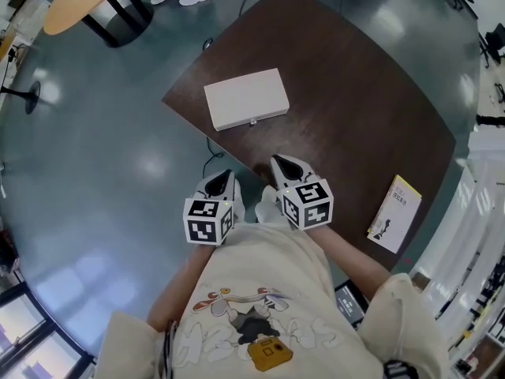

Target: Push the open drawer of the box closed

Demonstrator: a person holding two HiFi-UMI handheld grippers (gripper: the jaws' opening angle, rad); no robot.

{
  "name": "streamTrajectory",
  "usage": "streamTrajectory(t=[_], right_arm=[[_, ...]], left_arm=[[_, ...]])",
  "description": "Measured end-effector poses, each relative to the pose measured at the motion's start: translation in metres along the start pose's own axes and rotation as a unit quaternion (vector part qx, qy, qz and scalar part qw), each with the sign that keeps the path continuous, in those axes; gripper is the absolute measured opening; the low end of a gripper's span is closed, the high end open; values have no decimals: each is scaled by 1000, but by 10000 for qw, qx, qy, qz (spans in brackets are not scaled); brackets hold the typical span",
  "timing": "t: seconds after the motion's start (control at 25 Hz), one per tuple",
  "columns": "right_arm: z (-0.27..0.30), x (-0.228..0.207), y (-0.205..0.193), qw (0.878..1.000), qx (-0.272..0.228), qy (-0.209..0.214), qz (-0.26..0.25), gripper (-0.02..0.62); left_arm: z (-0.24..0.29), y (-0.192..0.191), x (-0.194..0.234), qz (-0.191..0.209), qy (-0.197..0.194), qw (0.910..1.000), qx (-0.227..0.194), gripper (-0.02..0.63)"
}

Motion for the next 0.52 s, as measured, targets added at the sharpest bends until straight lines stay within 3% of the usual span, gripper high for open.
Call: streamTrajectory(t=[0.52], right_arm=[[-10,-18,-7,10000,-3,-74,63,6]], left_arm=[[11,1,-6,-19,-47,10000,-26,6]])
Point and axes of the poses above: the fingertips, and each gripper's own axes: z forward along the fingers, x to its left, y out of its top, the point moved 6 cm from there along -z, backward along the fingers, and after that the axes turned 6 degrees about -z, right-handed, at the moved point
